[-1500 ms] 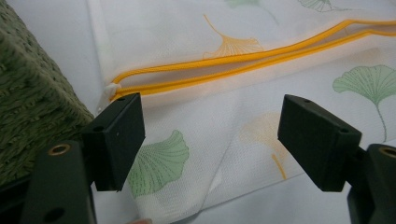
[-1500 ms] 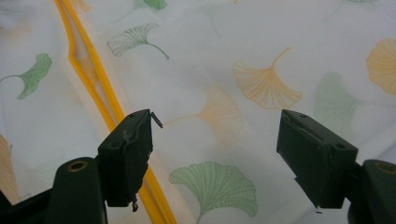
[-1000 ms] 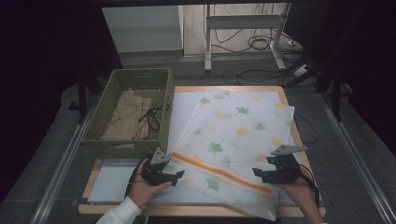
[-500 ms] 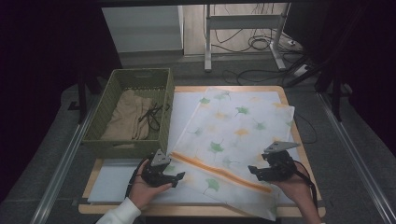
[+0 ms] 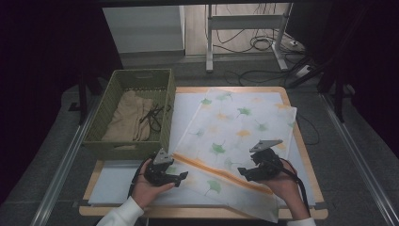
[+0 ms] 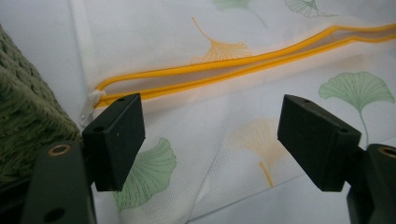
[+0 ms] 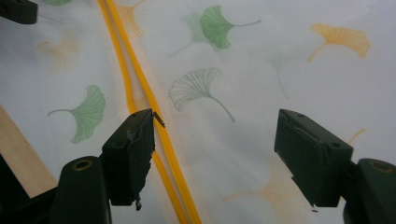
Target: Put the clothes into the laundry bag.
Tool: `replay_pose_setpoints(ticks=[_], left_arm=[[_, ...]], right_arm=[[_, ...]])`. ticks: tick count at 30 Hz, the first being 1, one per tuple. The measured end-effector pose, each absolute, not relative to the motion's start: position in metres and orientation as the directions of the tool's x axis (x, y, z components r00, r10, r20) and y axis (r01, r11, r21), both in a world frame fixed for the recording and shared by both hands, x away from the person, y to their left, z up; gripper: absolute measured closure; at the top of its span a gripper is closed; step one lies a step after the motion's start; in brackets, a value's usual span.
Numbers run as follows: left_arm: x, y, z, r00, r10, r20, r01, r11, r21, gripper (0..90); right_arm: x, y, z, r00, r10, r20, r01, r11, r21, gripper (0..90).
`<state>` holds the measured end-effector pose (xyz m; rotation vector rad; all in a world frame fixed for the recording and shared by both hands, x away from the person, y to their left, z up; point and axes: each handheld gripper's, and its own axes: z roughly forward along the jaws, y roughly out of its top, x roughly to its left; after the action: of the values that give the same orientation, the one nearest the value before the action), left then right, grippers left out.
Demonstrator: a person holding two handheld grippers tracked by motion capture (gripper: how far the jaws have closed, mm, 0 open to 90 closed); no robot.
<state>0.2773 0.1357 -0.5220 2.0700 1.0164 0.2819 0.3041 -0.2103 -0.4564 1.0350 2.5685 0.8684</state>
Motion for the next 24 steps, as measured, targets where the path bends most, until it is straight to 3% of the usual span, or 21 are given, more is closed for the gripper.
replay_pose_setpoints(ticks=[24], left_arm=[[0.270, 0.138, -0.521, 0.647, 0.752, -0.126, 0.560, -0.356, 0.748, 18.8]], right_arm=[[0.325, -0.164, -0.463, -0.780, 0.624, -0.037, 0.495, 0.653, 0.573, 26.5]])
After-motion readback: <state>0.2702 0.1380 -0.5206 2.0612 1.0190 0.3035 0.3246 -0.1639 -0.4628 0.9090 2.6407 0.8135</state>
